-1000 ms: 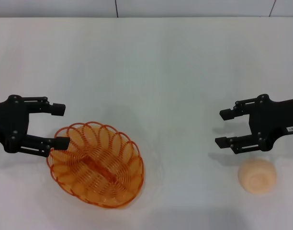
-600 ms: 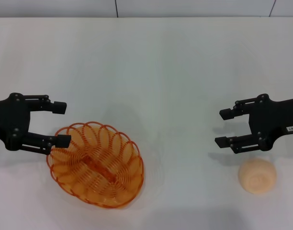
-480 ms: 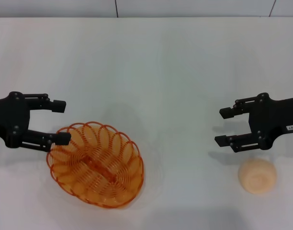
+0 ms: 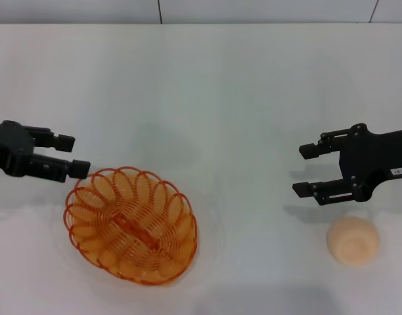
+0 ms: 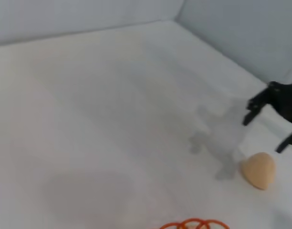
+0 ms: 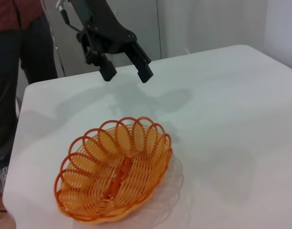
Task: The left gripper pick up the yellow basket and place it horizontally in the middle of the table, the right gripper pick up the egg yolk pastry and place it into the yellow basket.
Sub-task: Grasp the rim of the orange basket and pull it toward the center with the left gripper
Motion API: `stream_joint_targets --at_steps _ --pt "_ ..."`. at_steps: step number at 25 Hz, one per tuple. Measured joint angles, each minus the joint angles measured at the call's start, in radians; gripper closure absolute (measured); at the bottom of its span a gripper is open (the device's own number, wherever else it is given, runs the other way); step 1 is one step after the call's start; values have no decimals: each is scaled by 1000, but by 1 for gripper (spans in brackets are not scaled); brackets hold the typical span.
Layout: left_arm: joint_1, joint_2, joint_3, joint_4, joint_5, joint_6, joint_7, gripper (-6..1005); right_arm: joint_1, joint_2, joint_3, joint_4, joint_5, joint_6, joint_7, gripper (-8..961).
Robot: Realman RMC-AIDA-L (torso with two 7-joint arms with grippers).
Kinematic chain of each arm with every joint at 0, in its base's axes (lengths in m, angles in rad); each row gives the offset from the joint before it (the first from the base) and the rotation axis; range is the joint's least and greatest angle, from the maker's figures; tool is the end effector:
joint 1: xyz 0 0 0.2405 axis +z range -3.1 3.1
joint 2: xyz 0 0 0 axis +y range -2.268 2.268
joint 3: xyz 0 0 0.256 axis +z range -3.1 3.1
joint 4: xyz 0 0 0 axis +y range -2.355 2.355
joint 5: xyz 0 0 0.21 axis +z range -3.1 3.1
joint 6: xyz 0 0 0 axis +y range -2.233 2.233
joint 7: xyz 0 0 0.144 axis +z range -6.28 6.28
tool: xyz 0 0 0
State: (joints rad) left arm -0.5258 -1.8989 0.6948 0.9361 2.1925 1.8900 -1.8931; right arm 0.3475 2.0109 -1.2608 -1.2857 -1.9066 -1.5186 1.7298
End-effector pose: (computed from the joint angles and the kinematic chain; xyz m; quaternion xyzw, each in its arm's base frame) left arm -0.2703 0.3188 0.1007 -0.9348 -0.3360 -0.1038 0.0496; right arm 0.2031 0.3155 0.0229 -0.9864 0.0972 0.0943 0.0931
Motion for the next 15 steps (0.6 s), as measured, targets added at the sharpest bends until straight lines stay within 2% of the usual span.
stream_joint_targets --at_steps 6,9,15 --pt "-34 13 -2 33 97 -2 -191 130 -2 1 0 -13 4 -1 3 278" --pt "-52 7 2 75 188 -3 -268 132 -1 2 0 -13 10 -3 4 278" --pt "-100 -4 25 75 321 -10 -323 136 1 2 -3 -14 13 -4 4 278"
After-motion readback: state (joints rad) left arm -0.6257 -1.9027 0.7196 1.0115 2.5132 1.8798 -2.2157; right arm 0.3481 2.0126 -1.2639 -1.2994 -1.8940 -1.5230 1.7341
